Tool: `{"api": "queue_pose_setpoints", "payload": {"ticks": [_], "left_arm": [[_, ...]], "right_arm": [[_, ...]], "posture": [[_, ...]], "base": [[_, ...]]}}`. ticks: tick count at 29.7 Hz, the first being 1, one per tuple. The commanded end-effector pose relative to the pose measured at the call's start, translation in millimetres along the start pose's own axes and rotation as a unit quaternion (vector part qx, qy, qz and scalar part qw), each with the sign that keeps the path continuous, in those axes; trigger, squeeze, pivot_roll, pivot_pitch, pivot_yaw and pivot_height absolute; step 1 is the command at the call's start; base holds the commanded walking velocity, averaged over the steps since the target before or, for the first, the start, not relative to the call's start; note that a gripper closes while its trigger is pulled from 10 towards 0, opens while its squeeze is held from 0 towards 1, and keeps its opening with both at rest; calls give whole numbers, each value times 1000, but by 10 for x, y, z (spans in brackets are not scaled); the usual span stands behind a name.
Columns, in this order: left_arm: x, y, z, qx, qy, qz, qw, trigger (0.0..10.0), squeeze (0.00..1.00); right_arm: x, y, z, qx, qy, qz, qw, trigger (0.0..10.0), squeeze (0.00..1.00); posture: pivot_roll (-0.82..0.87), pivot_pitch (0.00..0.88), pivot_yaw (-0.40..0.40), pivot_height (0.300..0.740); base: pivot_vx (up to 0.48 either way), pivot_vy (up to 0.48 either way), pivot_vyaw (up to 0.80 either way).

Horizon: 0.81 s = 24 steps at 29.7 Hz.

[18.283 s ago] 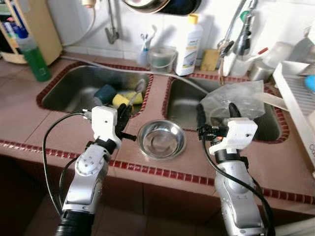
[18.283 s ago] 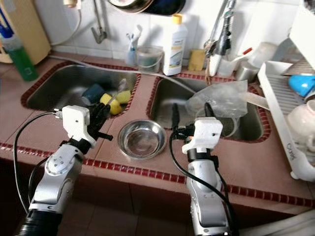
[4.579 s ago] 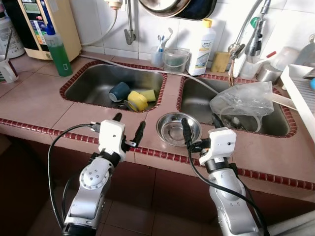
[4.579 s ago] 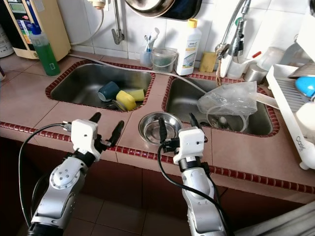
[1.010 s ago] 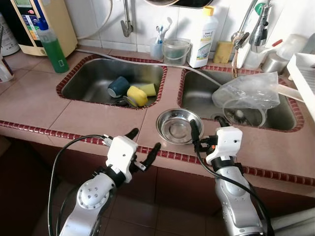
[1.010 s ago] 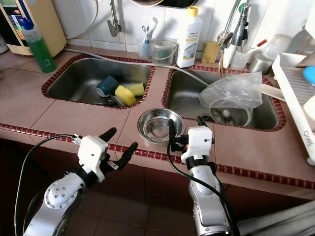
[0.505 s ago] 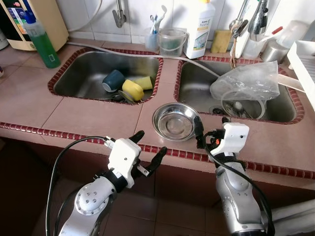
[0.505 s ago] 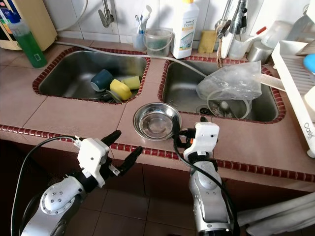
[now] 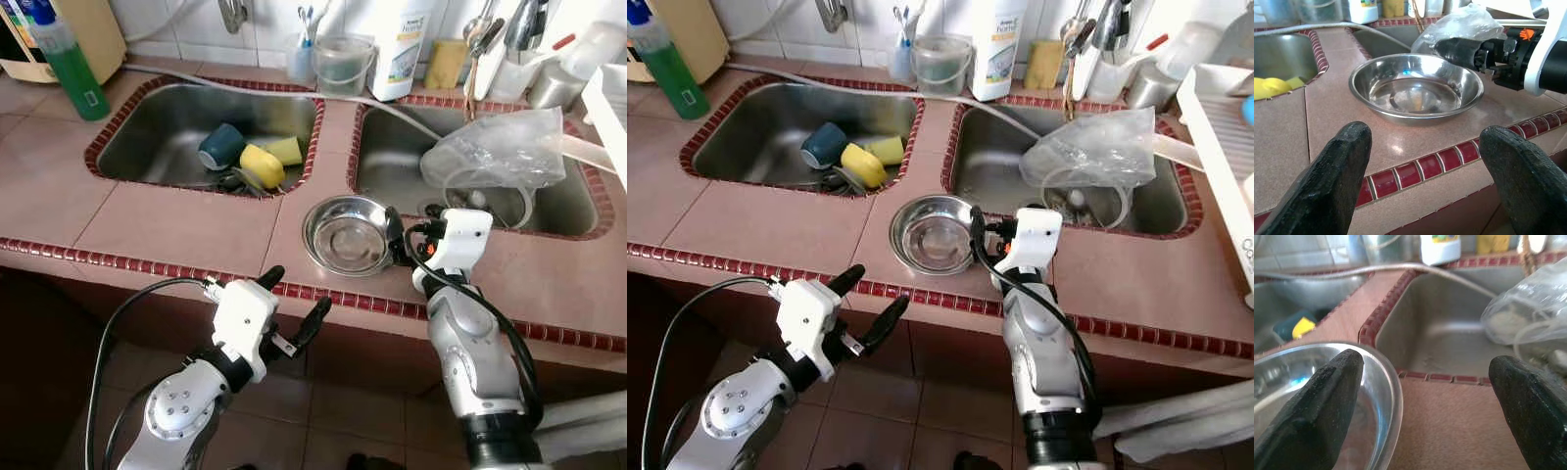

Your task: Kitchen organization

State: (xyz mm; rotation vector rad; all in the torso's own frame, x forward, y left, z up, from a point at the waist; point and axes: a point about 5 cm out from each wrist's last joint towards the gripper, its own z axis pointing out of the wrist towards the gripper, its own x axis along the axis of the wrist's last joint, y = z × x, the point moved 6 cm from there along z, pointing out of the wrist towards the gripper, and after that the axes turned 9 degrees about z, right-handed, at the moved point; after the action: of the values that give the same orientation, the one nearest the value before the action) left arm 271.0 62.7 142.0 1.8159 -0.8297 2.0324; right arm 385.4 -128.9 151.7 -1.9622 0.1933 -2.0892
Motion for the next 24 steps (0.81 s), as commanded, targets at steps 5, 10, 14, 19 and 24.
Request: {"api": "queue_pose_setpoints", "payload": {"ticks": [5,10,14,19,24], "left_arm": [[35,35,-15,2,0,-7,1000,10000,0],[40,26,-11,8,-1,-9,1000,10000,0],[47,13,0,13,-1,-9,1000,10000,0],[62,9,16,15,2,-9,1000,10000,0],[76,18,16,13,4,-10,1000,10000,0]], "right_arm": [[-78,-28,45,17,-39,13,999,10000,0],[-60,-71,84,30,-50,31,998,10000,0],[-11,-109,103,38,-51,40,997,3843,0],[31,-170,106,51,-53,61,995,0,0],[100,-241,90,58,-57,107,991,0,0]], "posture": [[-37,224,-5,740],[-35,226,-11,740],[-35,225,-14,740],[-35,220,-16,740],[-36,216,-18,740]], "base": [[0,0,0],[0,0,0],[0,0,0],[0,0,0],[0,0,0]]}}
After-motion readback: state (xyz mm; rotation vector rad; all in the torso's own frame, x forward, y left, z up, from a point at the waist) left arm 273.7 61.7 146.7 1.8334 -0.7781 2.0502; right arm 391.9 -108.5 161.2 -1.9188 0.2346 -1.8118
